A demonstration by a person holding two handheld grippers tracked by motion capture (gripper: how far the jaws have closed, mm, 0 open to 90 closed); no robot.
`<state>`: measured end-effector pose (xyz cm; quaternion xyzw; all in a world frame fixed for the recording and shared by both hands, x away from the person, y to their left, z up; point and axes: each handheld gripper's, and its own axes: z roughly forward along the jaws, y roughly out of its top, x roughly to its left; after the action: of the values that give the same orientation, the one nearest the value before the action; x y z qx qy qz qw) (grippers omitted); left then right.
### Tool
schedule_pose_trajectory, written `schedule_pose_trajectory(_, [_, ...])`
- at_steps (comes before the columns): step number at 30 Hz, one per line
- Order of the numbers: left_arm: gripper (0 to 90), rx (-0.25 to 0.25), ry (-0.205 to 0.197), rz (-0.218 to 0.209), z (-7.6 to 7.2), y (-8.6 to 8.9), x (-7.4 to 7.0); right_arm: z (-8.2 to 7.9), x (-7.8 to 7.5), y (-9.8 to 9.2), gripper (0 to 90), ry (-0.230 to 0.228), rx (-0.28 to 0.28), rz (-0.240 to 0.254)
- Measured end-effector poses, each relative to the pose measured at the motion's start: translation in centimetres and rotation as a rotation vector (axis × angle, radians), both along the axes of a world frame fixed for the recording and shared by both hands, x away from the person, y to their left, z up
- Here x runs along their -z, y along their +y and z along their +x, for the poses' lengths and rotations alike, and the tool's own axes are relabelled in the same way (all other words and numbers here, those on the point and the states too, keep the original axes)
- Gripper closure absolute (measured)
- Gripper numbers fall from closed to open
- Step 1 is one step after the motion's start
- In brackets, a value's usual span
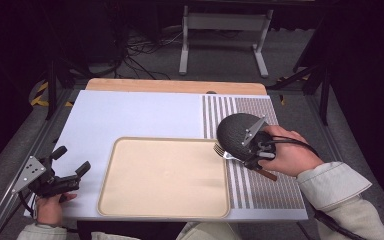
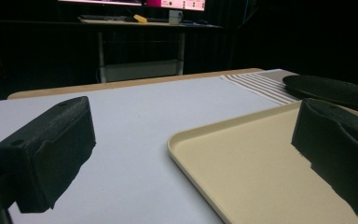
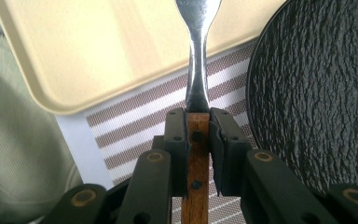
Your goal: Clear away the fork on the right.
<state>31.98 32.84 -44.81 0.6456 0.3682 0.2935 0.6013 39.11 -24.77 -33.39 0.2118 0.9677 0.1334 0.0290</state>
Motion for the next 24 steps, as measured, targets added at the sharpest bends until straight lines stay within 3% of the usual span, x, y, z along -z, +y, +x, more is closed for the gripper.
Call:
schedule_pose_trajectory(4, [0.0, 0.0, 0.0, -0.001, 0.0, 0.0, 0.0, -0.1, -0.1, 0.9, 77.7, 0.029, 0.078, 0.031])
schedule_pose_trajectory(9, [0.0, 0.001, 0.0, -0.002, 0.0, 0.0, 0.0, -0.1, -0.1, 1.8, 77.7, 0.029, 0.116, 0.044])
schedule_pose_trajectory(24, [0.0, 0.003, -0.002, -0.001, 0.0, 0.0, 0.0, -0.6, 0.8, 6.2, 77.7, 0.11, 0.305, 0.092])
